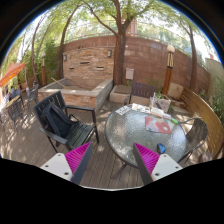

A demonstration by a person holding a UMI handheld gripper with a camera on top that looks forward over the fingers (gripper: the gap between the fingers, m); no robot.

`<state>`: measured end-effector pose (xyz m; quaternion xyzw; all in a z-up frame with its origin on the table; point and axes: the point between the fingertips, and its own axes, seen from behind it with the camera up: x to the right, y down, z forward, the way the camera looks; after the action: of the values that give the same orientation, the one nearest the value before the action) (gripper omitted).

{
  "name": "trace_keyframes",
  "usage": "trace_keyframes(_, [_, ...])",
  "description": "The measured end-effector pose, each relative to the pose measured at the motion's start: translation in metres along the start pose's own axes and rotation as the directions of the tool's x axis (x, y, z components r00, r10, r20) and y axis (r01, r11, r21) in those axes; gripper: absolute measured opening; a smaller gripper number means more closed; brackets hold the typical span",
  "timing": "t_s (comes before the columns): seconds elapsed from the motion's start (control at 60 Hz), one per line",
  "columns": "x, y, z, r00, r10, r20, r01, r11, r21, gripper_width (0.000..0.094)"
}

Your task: Arrange mouse

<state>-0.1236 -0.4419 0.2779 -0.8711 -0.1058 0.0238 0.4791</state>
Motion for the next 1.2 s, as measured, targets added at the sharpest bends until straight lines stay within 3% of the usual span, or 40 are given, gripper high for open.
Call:
trace_keyframes(0.217, [0.039, 0.054, 0.027, 0.998, 0.054, -0.025, -0.056, 0.995, -0.086, 0.0845])
trace_keyframes(0.433, [0.148, 0.127, 0.081, 0.981, 0.111, -0.162, -0.141, 0.973, -0.185, 0.0847])
trace_keyframes(0.617, [0.259, 0.147, 0.160, 0.957, 0.107, -0.271, -0.160, 0.970, -0.181, 0.0852])
trace_keyframes(0.783, [0.325, 0.155, 0.246, 0.950, 0.125, -0.286, -0.179, 0.969, -0.172, 0.0842])
trace_keyframes(0.9, [0.344, 0.162, 0.291, 0.951, 0.149, -0.270, -0.202, 0.962, -0.182, 0.0769])
trace_keyframes(1.033, [0.347, 0.178, 0.313, 0.954, 0.190, -0.231, -0.242, 0.945, -0.220, 0.0542])
trace_keyframes(1.2, [0.345, 0.178, 0.314, 0.958, 0.183, -0.219, -0.234, 0.943, -0.237, 0.0433])
